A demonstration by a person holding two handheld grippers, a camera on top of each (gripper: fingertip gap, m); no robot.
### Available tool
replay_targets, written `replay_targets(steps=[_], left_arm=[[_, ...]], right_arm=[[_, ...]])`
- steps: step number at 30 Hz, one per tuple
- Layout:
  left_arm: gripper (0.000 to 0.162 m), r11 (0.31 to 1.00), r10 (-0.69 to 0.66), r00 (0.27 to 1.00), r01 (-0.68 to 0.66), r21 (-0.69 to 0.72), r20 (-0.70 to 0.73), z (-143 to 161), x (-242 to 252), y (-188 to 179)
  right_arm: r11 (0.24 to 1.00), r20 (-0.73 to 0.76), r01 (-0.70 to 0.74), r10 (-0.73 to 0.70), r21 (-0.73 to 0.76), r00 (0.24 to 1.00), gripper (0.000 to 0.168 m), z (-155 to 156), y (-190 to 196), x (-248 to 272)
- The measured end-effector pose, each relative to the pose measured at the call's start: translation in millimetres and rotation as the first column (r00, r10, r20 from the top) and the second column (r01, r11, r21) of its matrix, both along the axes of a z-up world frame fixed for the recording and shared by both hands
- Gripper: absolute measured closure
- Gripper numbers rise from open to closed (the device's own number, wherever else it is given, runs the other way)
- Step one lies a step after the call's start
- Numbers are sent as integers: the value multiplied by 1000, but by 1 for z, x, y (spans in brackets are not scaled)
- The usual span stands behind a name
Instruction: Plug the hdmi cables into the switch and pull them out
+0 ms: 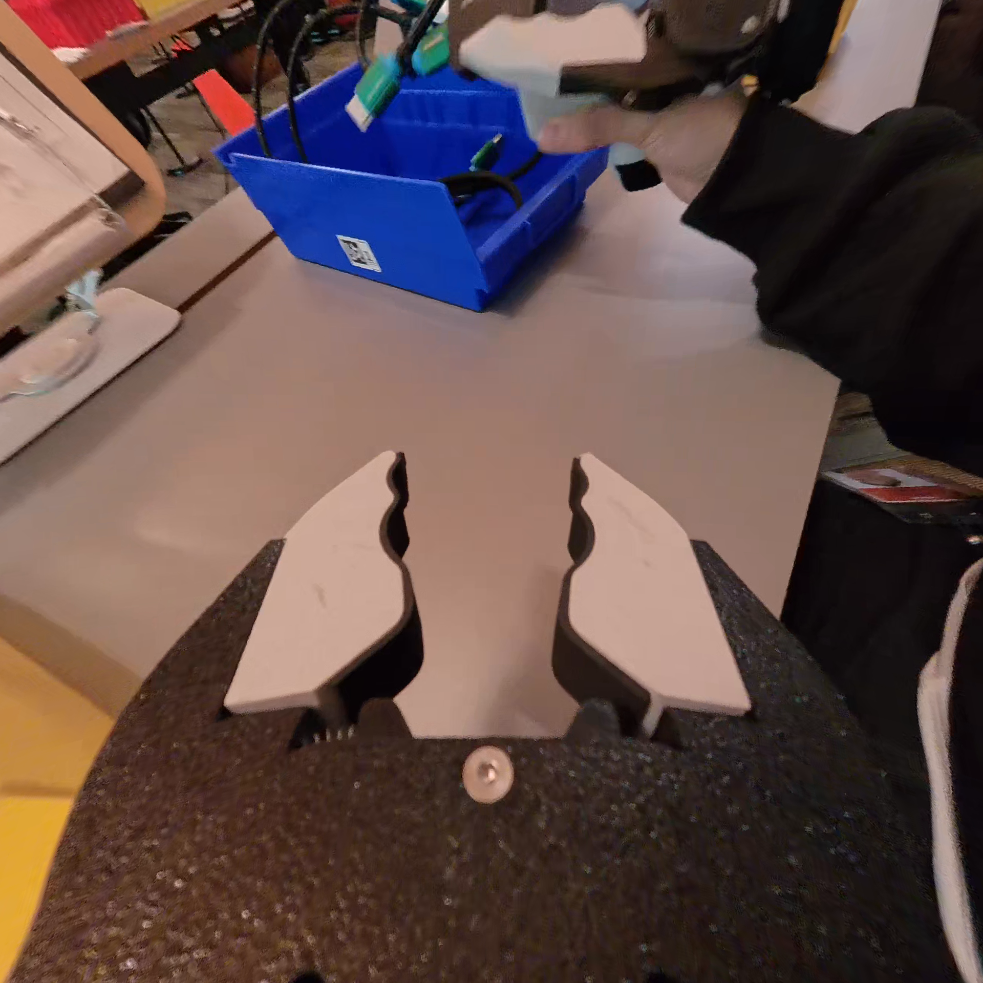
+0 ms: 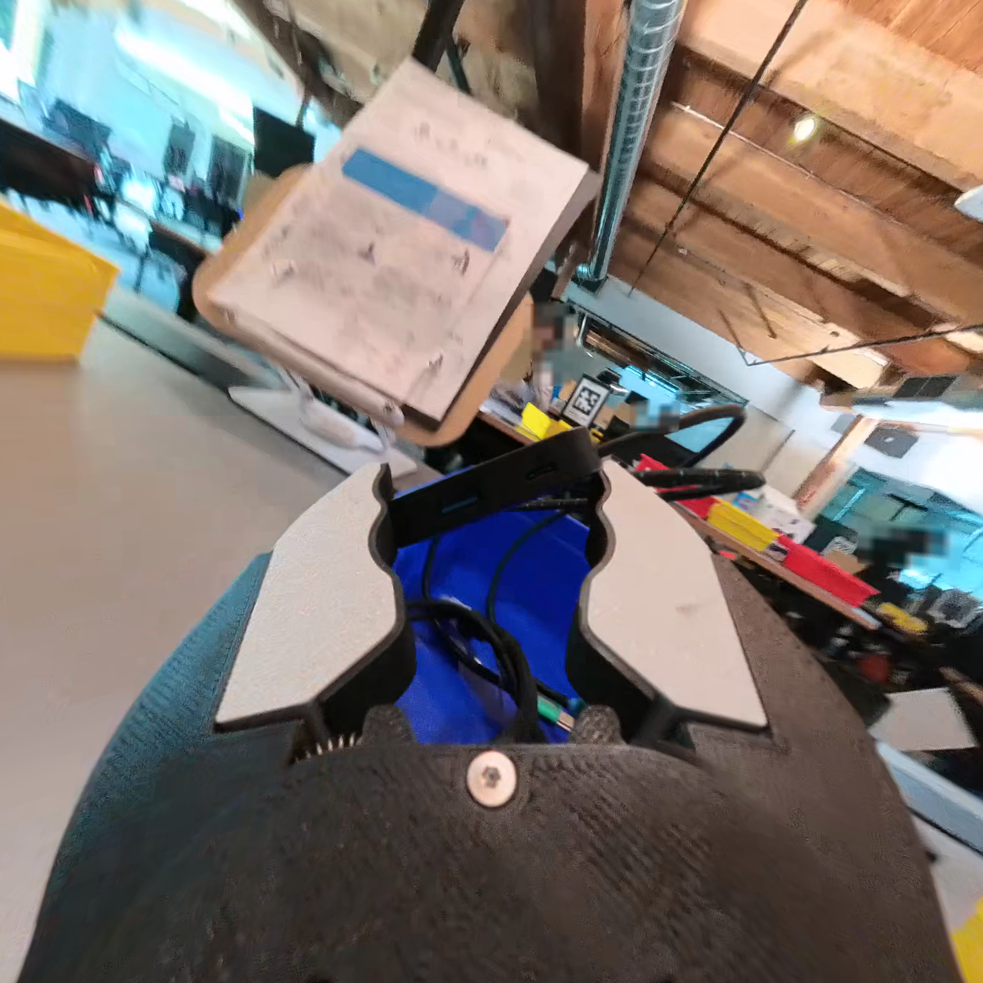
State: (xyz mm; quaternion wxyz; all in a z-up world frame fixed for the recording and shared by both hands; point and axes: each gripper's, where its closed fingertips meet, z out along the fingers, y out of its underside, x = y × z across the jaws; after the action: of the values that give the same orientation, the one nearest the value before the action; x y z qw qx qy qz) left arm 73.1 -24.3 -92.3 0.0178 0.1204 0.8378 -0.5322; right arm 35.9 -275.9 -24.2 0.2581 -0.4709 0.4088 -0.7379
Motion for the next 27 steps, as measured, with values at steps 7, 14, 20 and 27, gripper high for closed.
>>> replay_targets(steps=[7, 14, 20, 27], left_arm=[[106, 999, -33, 998, 34, 7, -44, -10, -14, -13], [106, 998, -62, 992, 63, 9, -110, -17, -27, -19], [106, 996, -89, 985, 92, 11, -149, -21, -39, -29], [103, 999, -31, 979, 27, -18, -202, -15, -41, -82]], right_arm=[[987, -481, 99, -147, -123, 865, 96, -82, -17, 28], [981, -291, 64, -8, 184, 957, 95, -62, -18, 22], [959, -184, 12, 42, 283, 982, 99, -24, -22, -9], [895, -38, 51, -38, 443, 999, 116, -8, -48, -37]])
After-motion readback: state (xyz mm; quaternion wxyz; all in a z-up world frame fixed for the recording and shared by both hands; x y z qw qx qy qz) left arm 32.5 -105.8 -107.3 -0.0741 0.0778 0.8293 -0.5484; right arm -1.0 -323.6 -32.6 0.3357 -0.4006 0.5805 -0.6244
